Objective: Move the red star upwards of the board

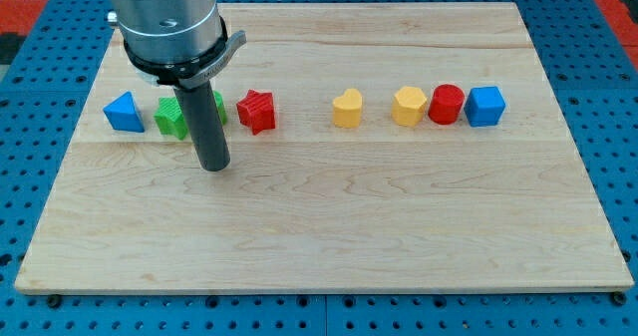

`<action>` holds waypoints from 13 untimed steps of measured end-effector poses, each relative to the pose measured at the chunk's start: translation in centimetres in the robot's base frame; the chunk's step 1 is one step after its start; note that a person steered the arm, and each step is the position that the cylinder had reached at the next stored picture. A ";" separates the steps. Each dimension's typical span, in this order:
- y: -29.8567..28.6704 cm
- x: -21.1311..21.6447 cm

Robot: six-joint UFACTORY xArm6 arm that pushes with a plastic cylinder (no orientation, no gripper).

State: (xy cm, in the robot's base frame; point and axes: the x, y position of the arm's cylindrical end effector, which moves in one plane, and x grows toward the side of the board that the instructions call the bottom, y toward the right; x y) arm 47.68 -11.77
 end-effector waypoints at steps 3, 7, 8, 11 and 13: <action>0.0 0.2; -1.1 -3.9; 4.1 -3.9; 6.9 -3.4; 6.5 -3.3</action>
State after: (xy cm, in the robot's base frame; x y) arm 44.39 -5.31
